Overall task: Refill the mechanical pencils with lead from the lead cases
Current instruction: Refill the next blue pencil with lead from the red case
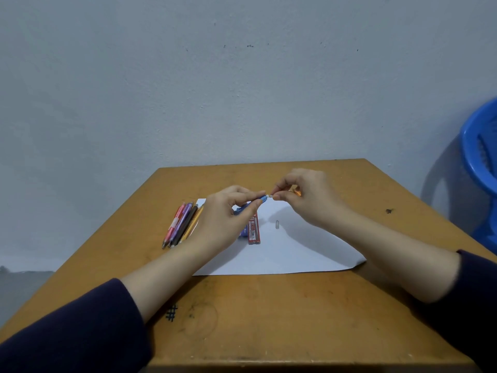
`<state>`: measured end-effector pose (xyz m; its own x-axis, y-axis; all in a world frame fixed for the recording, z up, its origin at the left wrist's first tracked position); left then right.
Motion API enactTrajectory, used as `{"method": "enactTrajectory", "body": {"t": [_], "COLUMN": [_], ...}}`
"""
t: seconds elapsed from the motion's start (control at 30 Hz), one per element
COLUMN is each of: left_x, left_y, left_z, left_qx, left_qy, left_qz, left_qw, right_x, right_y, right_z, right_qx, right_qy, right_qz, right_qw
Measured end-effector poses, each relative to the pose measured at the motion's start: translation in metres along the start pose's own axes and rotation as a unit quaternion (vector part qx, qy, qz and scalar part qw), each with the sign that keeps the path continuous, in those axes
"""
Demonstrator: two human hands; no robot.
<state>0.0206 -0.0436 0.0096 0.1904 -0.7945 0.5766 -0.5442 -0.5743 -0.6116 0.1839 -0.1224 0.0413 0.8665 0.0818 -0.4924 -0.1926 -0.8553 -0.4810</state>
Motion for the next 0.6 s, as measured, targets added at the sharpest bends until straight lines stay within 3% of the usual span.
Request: {"method": "enactTrajectory", "body": {"t": [0.6], "left_x": [-0.0013], "left_y": [-0.0001], "left_z": [-0.0013], "left_qx": [0.009], "left_qy": [-0.059], "left_qz": [0.063], "left_qw": [0.996], "right_x": [0.0059], "right_y": [-0.0006], "right_z": [0.0059], "right_qx": [0.041], "right_qy": [0.096], "right_qz": [-0.144], "right_qw": [0.984]}}
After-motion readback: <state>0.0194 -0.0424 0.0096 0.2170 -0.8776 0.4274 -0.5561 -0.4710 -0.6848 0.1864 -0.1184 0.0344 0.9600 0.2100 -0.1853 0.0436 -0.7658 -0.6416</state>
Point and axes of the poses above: each hand's wrist, its own y-axis away from the middle knuckle, its own z-axis out of the palm, x = y × z, the point moved 1 cm from there along -y, towards the middle knuckle, and after that the axes turned 4 degrees about -y, right-handed, at the moved point
